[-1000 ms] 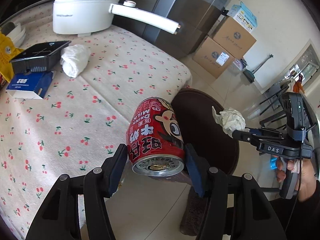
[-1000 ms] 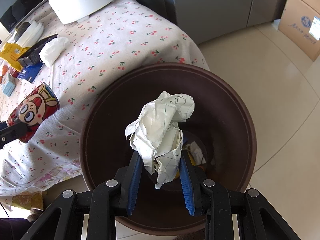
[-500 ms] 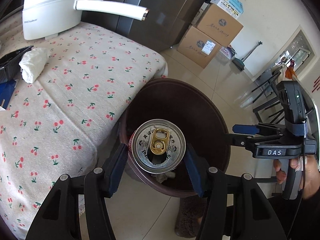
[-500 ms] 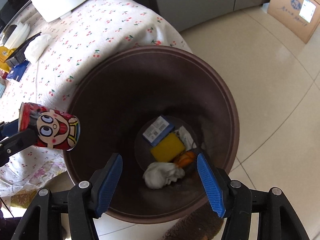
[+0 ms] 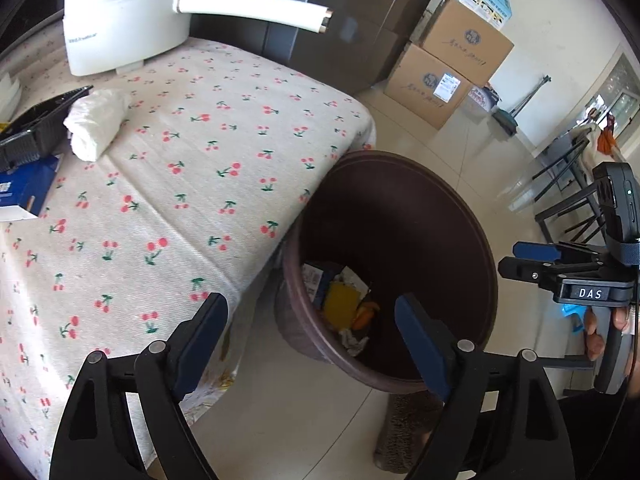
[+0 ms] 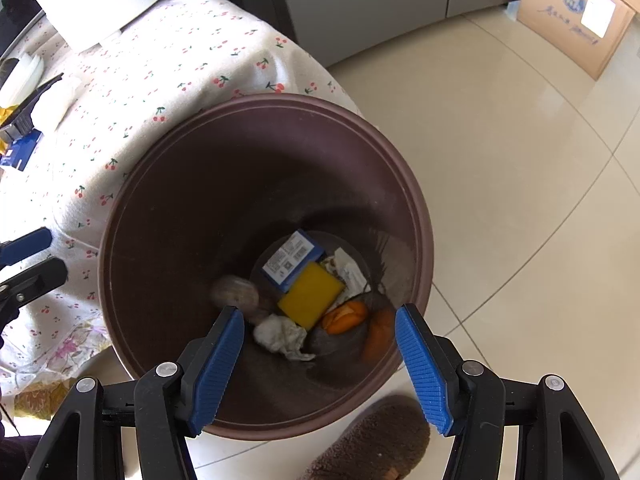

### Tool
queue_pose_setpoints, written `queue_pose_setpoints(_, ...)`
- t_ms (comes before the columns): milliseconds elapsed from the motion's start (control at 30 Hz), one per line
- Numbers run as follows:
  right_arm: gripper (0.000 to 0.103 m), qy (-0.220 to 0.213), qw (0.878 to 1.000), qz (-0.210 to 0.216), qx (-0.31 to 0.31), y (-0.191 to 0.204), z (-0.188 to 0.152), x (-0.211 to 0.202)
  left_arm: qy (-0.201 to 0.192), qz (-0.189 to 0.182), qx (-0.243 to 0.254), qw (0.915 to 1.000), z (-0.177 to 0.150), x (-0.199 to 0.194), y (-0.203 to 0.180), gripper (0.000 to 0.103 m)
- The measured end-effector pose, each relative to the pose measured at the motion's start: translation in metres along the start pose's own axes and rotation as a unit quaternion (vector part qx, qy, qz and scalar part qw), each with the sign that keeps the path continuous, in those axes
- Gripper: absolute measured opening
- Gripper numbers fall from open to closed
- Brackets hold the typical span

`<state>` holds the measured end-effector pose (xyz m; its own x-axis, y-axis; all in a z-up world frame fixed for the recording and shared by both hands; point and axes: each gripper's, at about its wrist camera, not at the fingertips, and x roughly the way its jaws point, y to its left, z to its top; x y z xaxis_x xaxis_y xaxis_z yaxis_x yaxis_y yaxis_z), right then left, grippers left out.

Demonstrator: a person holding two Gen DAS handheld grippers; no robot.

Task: Collect trash
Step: 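Move both tools back to the table, right gripper toward the white tissue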

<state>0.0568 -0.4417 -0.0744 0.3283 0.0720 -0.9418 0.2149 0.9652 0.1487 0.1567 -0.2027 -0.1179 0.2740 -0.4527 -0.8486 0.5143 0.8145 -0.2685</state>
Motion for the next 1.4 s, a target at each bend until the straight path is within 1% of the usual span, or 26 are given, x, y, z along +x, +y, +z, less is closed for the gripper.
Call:
queue_pose_setpoints(133, 0.072, -0.006, 1.000, 0.006, -0.005, 0.009, 0.003, -0.003, -0.011, 0.018, -0.012, 0.9997, -0.002, -0.016, 0.016, 0.095)
queue_pose_setpoints(367, 0.077, -0.019, 0.999, 0.019, -0.031, 0.046, 0.015, -0.009, -0.030, 0.056, -0.022, 0.9977, -0.014, -0.052, 0.047, 0.103)
queue_pose_setpoints(600, 0.079, -0.027, 0.997, 0.032, -0.063, 0.091, 0.024, -0.012, -0.047, 0.089, -0.052, 0.9935, -0.028, -0.088, 0.086, 0.103)
queue_pose_setpoints(1033, 0.081, -0.038, 0.993, 0.053, -0.100, 0.170, 0.038, -0.008, -0.069, 0.131, -0.113, 0.9824, -0.052, -0.143, 0.151, 0.103)
queue_pose_setpoints(1067, 0.082, -0.040, 0.992, 0.054, -0.102, 0.176, 0.040, -0.008, -0.071, 0.136, -0.117, 0.9812, -0.054, -0.146, 0.156, 0.103)
queue_pose_setpoints(1133, 0.089, -0.045, 0.992, 0.055, -0.104, 0.187, 0.044, -0.008, -0.074, 0.146, -0.124, 0.9787, -0.058, -0.152, 0.166, 0.103)
queue_pose_setpoints(1233, 0.096, -0.058, 0.991, 0.056, -0.107, 0.203, 0.051, -0.008, -0.079, 0.162, -0.134, 0.9744, -0.063, -0.160, 0.182, 0.103)
queue_pose_setpoints(1400, 0.099, -0.072, 0.989, 0.044, -0.123, 0.229, 0.066, 0.001, -0.079, 0.178, -0.154, 0.9687, -0.071, -0.169, 0.205, 0.103)
